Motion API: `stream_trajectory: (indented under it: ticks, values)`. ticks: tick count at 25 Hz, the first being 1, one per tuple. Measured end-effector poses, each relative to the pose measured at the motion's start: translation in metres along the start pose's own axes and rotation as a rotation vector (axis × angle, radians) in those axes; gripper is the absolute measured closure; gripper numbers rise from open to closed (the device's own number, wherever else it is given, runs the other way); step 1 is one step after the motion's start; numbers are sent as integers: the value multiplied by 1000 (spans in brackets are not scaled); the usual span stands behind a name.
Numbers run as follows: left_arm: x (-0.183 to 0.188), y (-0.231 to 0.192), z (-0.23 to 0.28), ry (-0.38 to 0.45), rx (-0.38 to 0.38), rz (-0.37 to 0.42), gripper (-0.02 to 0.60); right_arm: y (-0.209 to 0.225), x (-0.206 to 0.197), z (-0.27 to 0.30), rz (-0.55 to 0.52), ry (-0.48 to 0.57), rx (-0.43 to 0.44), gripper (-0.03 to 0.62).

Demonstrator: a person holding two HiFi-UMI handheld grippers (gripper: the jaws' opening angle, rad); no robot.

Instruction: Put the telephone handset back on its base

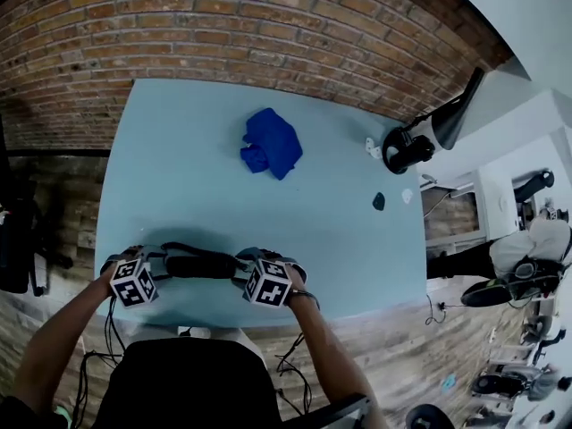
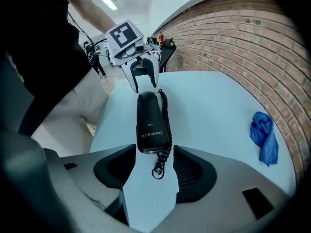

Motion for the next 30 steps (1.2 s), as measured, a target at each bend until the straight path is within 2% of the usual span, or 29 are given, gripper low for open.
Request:
stream_trajectory:
  ticks: [3, 6, 7, 9, 12, 13, 15, 17, 19, 20, 23, 26, 30]
  values:
    - [-3, -6, -18, 132, 32, -166, 318, 4, -8, -15, 114, 110, -18, 343]
    - [9, -7, -45, 357, 100, -405, 318, 11, -8, -36, 245, 282, -34, 344]
    - [12, -7, -50, 423, 132, -459, 318, 14, -7, -44, 280, 344, -54, 344]
    - [20, -9, -60, 512, 212, -514, 331, 22, -4, -61, 327, 465, -112, 344]
    - [33, -10, -77, 604, 304, -539, 350, 27, 9, -97, 340, 607, -226, 352]
    - [41, -13, -86, 640, 333, -548, 366, 28, 14, -110, 329, 642, -284, 400]
    - [57, -19, -104, 734, 377, -563, 403, 32, 22, -136, 305, 704, -400, 577]
    - [72, -25, -121, 828, 410, -566, 420, 34, 33, -160, 281, 773, -454, 579]
    - [88, -28, -141, 895, 438, -561, 475, 32, 47, -182, 239, 837, -495, 579]
    - [96, -29, -151, 928, 449, -550, 525, 29, 54, -193, 207, 865, -526, 579]
    - [115, -27, -180, 1010, 474, -475, 548, 15, 75, -221, 98, 960, -605, 579]
    - [131, -22, -199, 1050, 472, -398, 548, 0, 90, -237, 33, 1016, -633, 580]
    - [132, -9, -200, 1043, 453, -366, 548, -18, 100, -228, 15, 1018, -606, 580]
Point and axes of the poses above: the fingertips, and each gripper's own axes: z forward along the fingers, y to its right, x out of its top, the point moved 8 cm from there along -z, backward along the fingers, and after that the axes turned 3 degrees about -y, right-handed, at the moved point
